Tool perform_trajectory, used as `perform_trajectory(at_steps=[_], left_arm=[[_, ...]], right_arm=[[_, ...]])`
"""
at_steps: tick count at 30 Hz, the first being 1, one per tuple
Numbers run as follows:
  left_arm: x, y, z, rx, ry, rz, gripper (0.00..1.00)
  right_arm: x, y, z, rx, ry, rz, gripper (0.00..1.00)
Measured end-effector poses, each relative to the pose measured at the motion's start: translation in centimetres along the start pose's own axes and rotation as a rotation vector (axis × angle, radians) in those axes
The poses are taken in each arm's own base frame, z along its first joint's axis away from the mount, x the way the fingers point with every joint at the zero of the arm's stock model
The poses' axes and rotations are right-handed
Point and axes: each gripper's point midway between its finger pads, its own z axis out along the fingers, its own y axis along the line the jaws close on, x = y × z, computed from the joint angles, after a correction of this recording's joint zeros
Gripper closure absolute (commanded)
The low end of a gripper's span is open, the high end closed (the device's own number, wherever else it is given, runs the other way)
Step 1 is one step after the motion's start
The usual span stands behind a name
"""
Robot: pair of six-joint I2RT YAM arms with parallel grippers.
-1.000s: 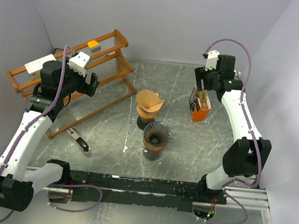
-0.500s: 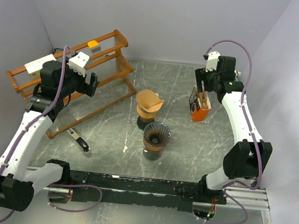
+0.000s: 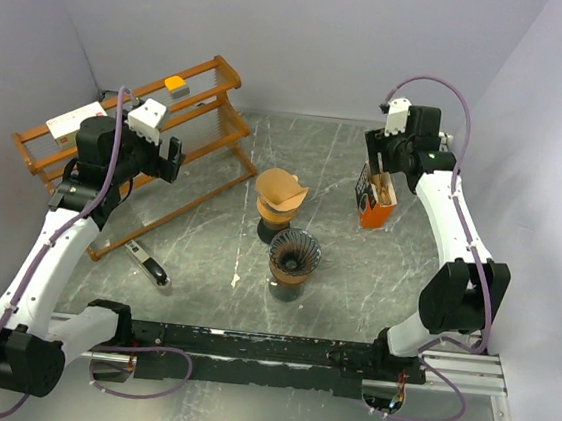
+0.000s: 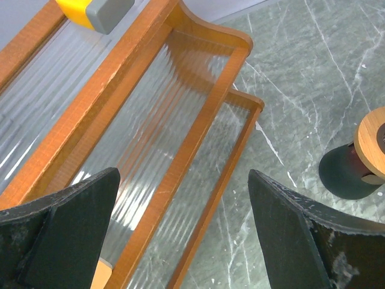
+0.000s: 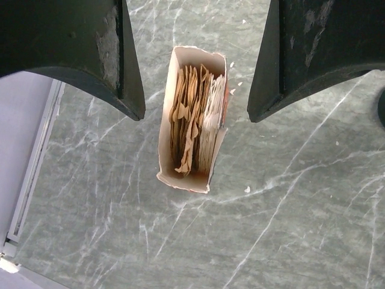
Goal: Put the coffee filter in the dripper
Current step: Pick up the coffee filter from the coffee filter holder.
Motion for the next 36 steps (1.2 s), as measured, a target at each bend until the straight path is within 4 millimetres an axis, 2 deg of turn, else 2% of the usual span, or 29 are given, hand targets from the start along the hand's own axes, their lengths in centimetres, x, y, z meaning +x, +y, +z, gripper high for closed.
perform_trajectory(at_steps=[9, 17, 19, 22, 27, 36], left_arm=[[0.3, 1.0, -0.1, -0.029, 0.006, -0.033, 0.01], [0.4, 1.3, -0.2, -0.04, 0.005, -0.044, 0.0], [0.3, 1.3, -0.4, -0.042, -0.001, -0.043, 0.0], [0.5, 1.3, -0.5, -0.043, -0.005, -0.042, 0.0], [0.5, 1.4, -0.5, -0.045, -0.009, -0.041, 0.0], [0.5, 1.4, -0.6, -0.045, -0.012, -0.041, 0.0]], right_arm=[[0.4, 0.4, 0.7, -0.027, 0.012, -0.012, 0.29], [-0.1, 0.2, 0.8, -0.02, 0.004, -0.015, 0.41], [-0.5, 0.0, 1.1, -0.019, 0.002, -0.019, 0.46], [-0.6, -0.1, 1.9, -0.019, 0.012, -0.026, 0.49], [0.5, -0.4, 3.0, -0.015, 0.059, -0.042, 0.51], [1.4, -1.3, 2.8, -0.004, 0.087, -0.062, 0.53]])
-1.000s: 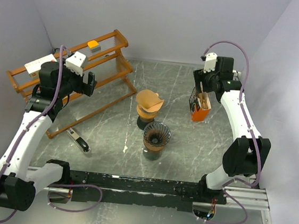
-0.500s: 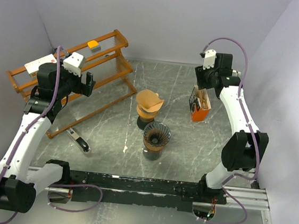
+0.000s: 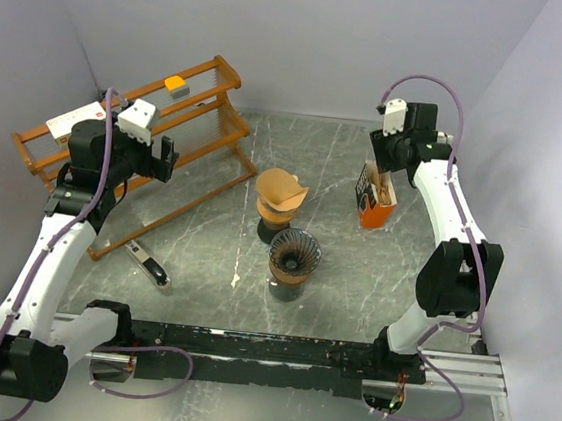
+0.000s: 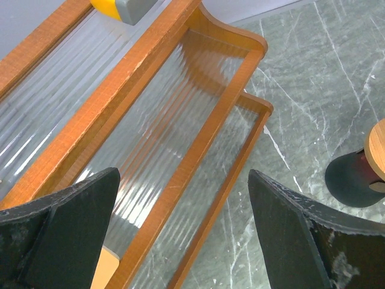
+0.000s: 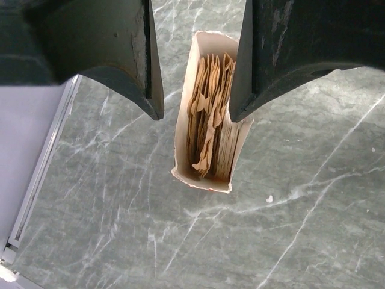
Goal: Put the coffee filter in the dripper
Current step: Pick up the coffee filter from the coffee filter holder.
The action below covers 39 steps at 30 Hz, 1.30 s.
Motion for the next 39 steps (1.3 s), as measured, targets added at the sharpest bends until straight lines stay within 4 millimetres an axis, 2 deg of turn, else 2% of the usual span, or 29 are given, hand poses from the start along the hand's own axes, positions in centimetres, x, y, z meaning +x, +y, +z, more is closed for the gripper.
perform_trajectory(at_steps=[9, 15, 26, 39], left_arm=[[-0.1, -0.1, -0.6, 0.001, -0.02, 0.004, 0.0], [0.0, -0.3, -0.5, 0.012, -0.02, 0.003, 0.0], [0.0, -0.4, -0.3, 0.023, -0.02, 0.003, 0.0], [0.1, -0.5, -0.2, 0.027, -0.018, 0.003, 0.0]], right_arm=[[1.5, -1.2, 0.0, 0.008, 0.028, 0.004, 0.59], [2.7, -0.8, 0.4, -0.014, 0.057, -0.004, 0.62], [2.7, -0.4, 0.5, -0.039, 0.053, -0.007, 0.62], [4.1, 0.4, 2.3, -0.077, 0.099, 0.0, 0.63]])
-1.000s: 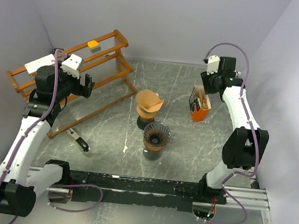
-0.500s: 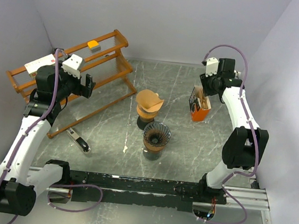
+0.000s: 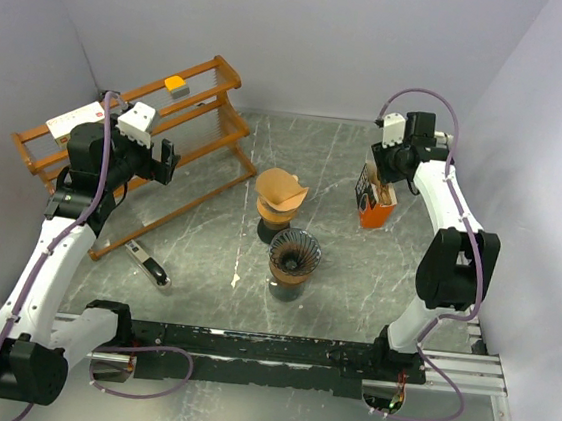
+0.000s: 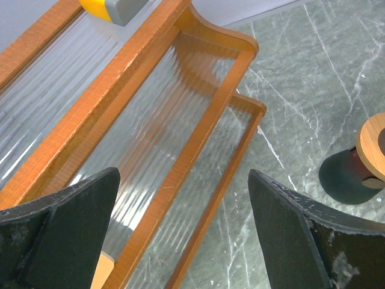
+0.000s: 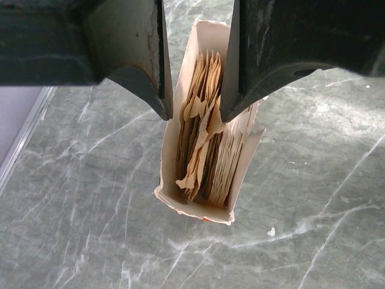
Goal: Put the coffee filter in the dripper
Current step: Pick up the coffee filter from the coffee filter holder.
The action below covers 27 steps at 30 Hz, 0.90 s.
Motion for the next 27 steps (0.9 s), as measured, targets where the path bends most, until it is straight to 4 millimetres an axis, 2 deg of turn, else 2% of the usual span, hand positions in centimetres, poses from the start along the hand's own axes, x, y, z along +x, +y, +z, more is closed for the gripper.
perform_trajectory(at_steps=[27], left_arm=[[0.2, -0.08, 0.12, 0.007, 0.001, -0.001, 0.0]], right_arm=[[-0.48, -0.37, 0.58, 0.011, -0.013, -0.001, 0.76]])
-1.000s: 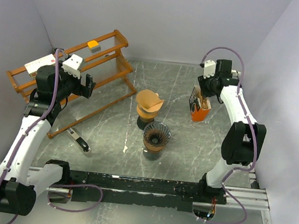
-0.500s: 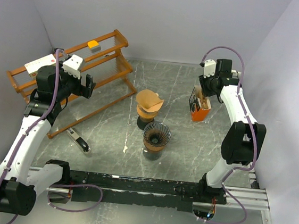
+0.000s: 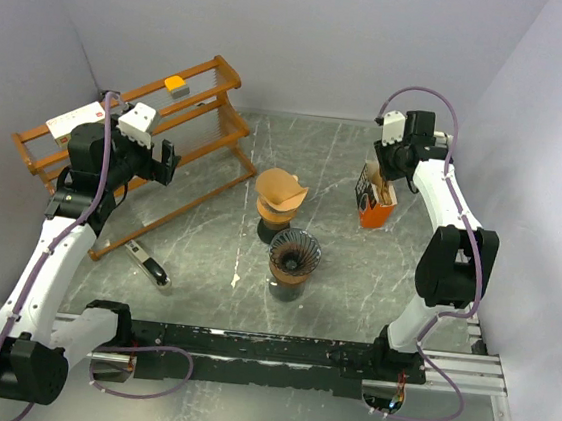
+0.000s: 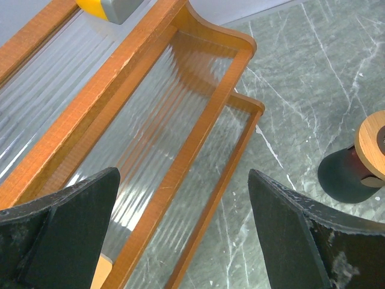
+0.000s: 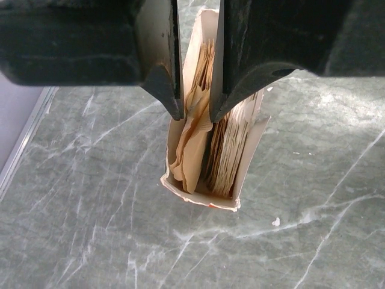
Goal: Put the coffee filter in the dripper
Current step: Pick up the coffee filter from the coffee filter holder.
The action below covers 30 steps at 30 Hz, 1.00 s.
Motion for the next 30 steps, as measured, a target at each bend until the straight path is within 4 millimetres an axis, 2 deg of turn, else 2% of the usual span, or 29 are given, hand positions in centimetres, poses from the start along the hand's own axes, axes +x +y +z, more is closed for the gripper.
perform_trajectory(at_steps=[10, 17, 30], left_arm=[[0.0, -0.1, 0.0, 0.004, -0.001, 0.0, 0.0], [0.0, -0.1, 0.0, 0.009, -0.001, 0.0, 0.0], [0.2, -0.1, 0.2, 0.011, 0.005, -0.002, 0.0]], right_arm=[[-0.2, -0.1, 0.5, 0.004, -0.009, 0.0, 0.85], [0.2, -0.1, 1.1, -0.002, 0.004, 0.004, 1.0], [-0.5, -0.3, 0.6, 0.011, -0.018, 0.004, 1.0]])
